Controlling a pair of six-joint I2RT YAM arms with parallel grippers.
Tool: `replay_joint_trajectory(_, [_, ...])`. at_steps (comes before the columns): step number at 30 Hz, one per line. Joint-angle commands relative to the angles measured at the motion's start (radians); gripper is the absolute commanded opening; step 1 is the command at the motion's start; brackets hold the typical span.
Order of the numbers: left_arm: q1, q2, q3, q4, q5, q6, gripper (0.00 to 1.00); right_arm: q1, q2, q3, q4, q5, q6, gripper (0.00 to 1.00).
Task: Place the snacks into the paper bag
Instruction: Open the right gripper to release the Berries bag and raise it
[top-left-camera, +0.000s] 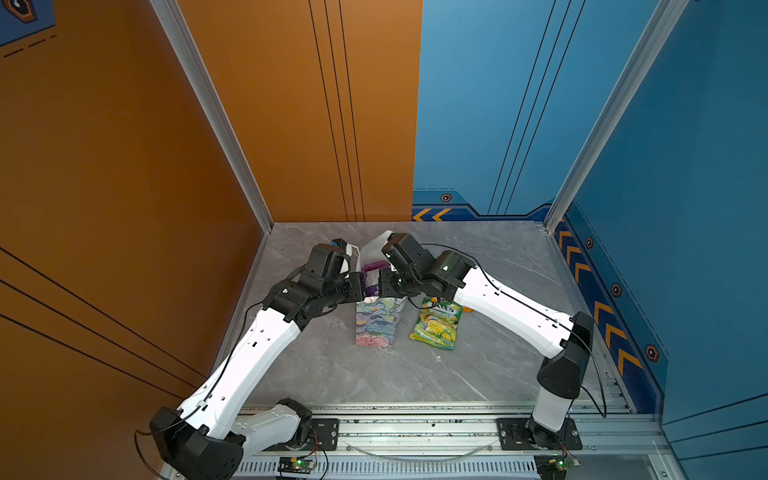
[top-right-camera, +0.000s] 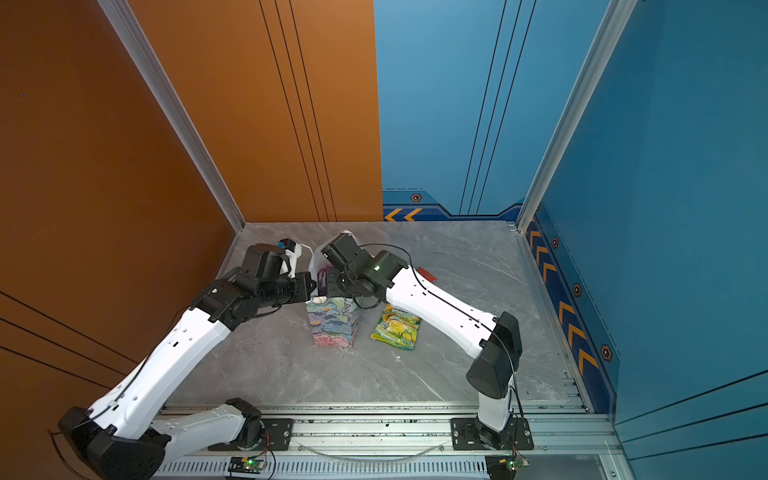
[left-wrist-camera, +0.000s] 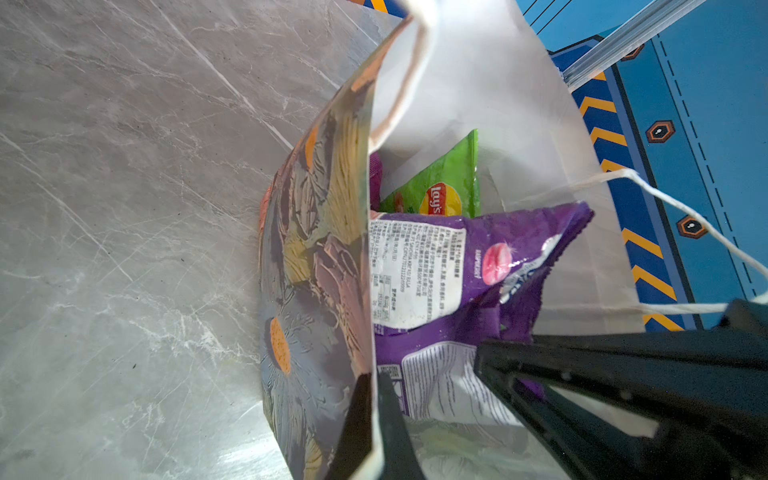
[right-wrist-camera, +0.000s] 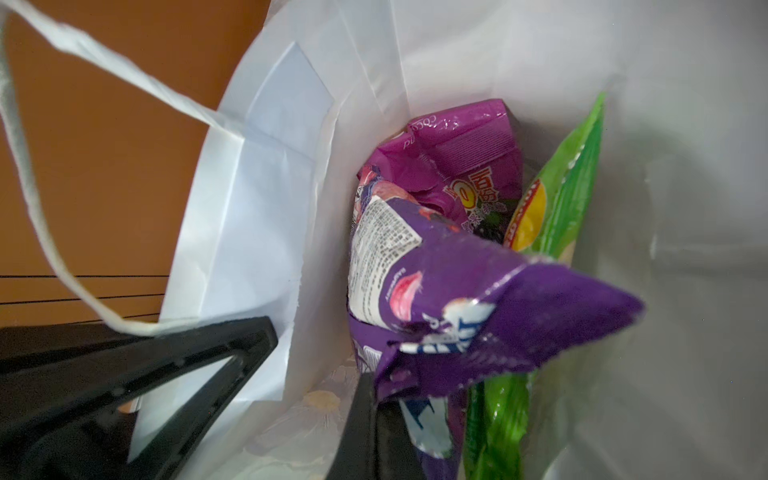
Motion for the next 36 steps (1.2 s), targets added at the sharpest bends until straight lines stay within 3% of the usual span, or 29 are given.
replay_joint_trajectory(1, [0.002, -0.036, 0.013, 0.105, 0.01, 0.01, 0.01, -0.01, 0.009, 0.004, -0.032, 0.009, -0.026, 0.17])
replay_joint_trajectory(5, [0.002, -0.037, 0.014, 0.106, 0.009, 0.011, 0.01, -0.003, -0.028, 0.009, -0.027, 0.081, -0.036, 0.3])
replay_joint_trajectory(19, [0.006, -0.036, 0.014, 0.106, 0.011, 0.01, 0.01, 0.039, -0.234, -0.033, -0.002, 0.232, -0.053, 0.48])
replay_joint_trajectory(28, [0.01, -0.037, 0.014, 0.105, 0.006, 0.011, 0.01, 0.026, -0.473, -0.24, 0.047, 0.323, -0.054, 0.55])
replay_joint_trajectory(36, [0.018, -0.037, 0.013, 0.102, -0.007, 0.011, 0.01, -0.096, -0.688, -0.491, 0.053, 0.375, -0.015, 0.69])
